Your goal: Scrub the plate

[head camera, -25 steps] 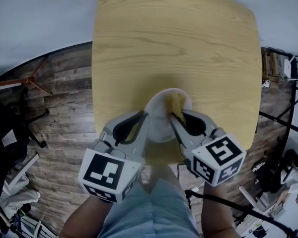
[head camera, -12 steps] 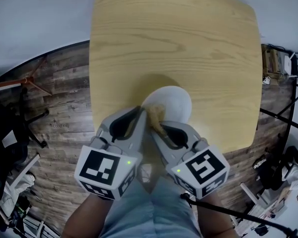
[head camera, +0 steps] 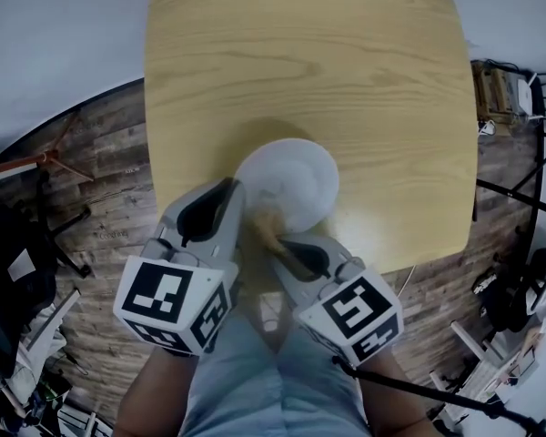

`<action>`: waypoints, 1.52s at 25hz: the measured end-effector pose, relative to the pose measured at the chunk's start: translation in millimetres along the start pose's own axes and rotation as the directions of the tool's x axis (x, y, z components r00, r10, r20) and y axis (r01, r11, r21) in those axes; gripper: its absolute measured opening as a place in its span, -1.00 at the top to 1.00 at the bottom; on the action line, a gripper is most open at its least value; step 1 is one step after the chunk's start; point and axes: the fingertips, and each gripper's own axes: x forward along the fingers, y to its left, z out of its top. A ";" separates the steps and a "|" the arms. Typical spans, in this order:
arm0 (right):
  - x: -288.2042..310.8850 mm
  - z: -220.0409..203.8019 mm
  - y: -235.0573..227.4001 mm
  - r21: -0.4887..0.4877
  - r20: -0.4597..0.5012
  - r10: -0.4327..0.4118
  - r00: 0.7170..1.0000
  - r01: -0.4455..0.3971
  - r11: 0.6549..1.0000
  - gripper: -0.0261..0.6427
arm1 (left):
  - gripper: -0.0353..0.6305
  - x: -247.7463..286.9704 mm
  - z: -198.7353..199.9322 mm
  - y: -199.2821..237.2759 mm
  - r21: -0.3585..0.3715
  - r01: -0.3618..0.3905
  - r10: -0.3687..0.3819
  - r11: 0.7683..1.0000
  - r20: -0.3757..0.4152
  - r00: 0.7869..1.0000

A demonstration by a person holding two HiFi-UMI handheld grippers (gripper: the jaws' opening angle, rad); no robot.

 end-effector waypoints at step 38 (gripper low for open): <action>-133.1 27.7 82.0 -0.299 0.311 0.067 0.948 0.031 0.954 0.80 | 0.74 -184.5 29.6 -87.1 0.172 -0.406 0.286 0.898 0.472 0.834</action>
